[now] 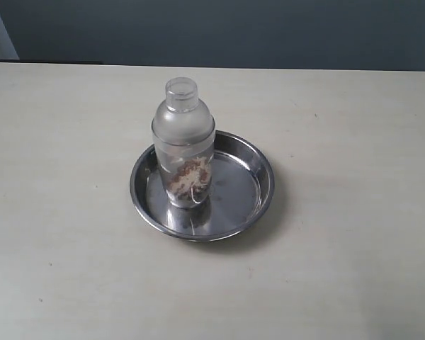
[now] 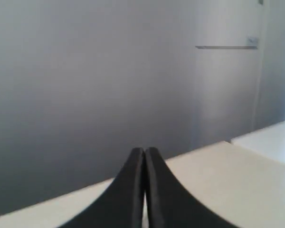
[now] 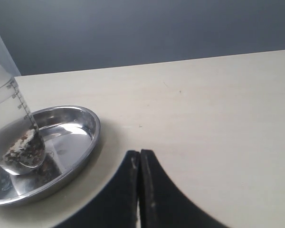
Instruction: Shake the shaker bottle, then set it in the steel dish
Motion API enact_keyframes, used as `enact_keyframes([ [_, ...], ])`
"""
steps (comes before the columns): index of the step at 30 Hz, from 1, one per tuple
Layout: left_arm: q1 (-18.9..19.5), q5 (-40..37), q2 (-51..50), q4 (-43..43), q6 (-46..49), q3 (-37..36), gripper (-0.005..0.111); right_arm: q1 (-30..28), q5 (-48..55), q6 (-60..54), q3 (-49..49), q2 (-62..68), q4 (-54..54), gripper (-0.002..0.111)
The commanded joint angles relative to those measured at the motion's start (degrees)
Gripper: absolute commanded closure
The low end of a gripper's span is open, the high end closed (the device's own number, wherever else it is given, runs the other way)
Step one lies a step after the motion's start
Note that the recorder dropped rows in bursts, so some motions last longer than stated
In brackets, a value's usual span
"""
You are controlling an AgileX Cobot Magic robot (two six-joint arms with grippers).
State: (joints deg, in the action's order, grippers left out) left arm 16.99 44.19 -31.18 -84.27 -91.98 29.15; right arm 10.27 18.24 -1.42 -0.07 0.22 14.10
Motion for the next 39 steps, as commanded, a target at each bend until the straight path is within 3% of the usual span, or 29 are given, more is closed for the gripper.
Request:
enact_keyframes([
  [1, -15.1, -30.4, 4.7, 11.2, 13.0, 0.3, 0.106, 0.0, -0.6, -0.1, 0.1, -0.2, 0.0, 0.109],
  [3, -20.7, -37.9, 8.3, 11.7, 20.9, -0.5, 0.106, 0.0, -0.6, -0.1, 0.1, -0.2, 0.0, 0.109],
  [5, -22.9, -41.5, 11.5, 11.4, 24.4, -2.0, 0.106, 0.0, -0.6, -0.1, 0.1, -0.2, 0.0, 0.109],
  [10, -22.9, -46.1, 15.7, 11.8, 23.9, -11.2, 0.106, 0.0, -0.6, -0.1, 0.1, -0.2, 0.0, 0.109],
  [14, -22.9, -38.6, 21.8, 14.1, 23.4, -25.6, 0.106, 0.0, -0.6, -0.1, 0.1, -0.2, 0.0, 0.109],
  [16, -22.9, -38.1, 23.5, 18.5, 23.4, -29.0, 0.106, 0.0, -0.6, -0.1, 0.1, -0.2, 0.0, 0.109],
  [23, -22.8, -42.0, 25.2, 26.4, 24.2, -29.1, 0.106, 0.0, -0.6, -0.1, 0.1, -0.2, 0.0, 0.109],
  [24, -22.8, -42.5, 25.2, 34.0, 31.9, -29.1, 0.106, 0.0, -0.6, -0.1, 0.1, -0.2, 0.0, 0.109],
  [25, -22.8, -43.1, 25.2, 56.1, 54.0, -29.1, 0.106, 0.0, -0.6, -0.1, 0.1, -0.2, 0.0, 0.109],
  [27, -22.8, -44.2, 26.0, 81.0, 85.7, -29.1, 0.106, 0.0, -0.6, -0.1, 0.1, -0.2, 0.0, 0.109],
  [32, -22.7, -55.3, 31.2, 80.7, 88.1, -29.1, 0.106, 0.0, -0.6, -0.1, 0.1, -0.2, 0.0, 0.109],
  [39, -22.7, -55.7, 31.2, 80.7, 88.1, -29.1, 0.106, 0.0, -0.6, -0.1, 0.1, -0.2, 0.0, 0.109],
])
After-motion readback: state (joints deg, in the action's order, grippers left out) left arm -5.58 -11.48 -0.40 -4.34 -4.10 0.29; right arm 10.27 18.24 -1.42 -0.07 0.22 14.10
